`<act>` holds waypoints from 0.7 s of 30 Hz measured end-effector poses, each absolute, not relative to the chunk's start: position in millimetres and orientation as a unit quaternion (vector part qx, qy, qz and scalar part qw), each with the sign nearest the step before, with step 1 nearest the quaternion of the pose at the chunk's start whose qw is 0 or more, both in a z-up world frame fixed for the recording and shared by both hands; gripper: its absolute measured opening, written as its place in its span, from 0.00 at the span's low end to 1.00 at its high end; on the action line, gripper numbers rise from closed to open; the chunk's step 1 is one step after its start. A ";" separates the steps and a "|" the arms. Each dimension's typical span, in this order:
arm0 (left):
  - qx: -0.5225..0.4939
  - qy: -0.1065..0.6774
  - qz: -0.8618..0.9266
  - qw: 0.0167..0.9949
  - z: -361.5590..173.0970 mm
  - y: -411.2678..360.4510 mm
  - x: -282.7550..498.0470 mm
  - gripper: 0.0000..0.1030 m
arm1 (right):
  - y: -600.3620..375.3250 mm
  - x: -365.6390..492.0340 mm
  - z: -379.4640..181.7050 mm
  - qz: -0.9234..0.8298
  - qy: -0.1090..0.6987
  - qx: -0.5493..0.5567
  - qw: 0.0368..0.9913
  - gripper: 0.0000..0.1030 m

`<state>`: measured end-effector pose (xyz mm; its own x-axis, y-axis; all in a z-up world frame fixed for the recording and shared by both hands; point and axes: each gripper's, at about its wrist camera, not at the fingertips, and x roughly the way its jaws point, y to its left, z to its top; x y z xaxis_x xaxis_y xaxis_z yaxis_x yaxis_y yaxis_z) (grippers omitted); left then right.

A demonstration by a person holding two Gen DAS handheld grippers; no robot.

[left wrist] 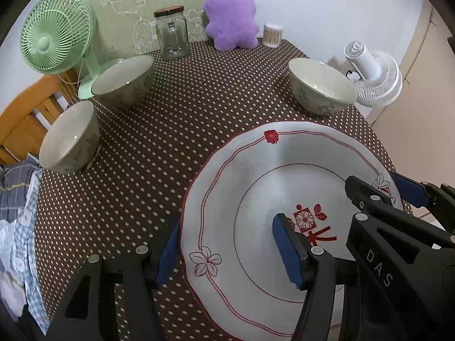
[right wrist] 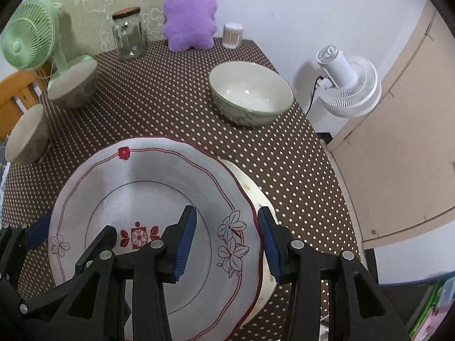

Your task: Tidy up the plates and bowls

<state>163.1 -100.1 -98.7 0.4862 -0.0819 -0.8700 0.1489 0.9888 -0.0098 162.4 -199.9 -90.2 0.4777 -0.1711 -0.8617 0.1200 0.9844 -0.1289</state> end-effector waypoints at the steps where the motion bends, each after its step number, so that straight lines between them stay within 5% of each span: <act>1: 0.032 0.505 -0.065 0.860 -101.2 -103.1 162.3 0.62 | -203.1 161.9 -91.9 -0.083 0.506 -0.026 0.858 0.47; 21: 0.059 0.512 -0.055 0.855 -121.0 -145.9 166.8 0.62 | -248.2 156.9 -124.0 -0.082 0.532 -0.019 0.843 0.47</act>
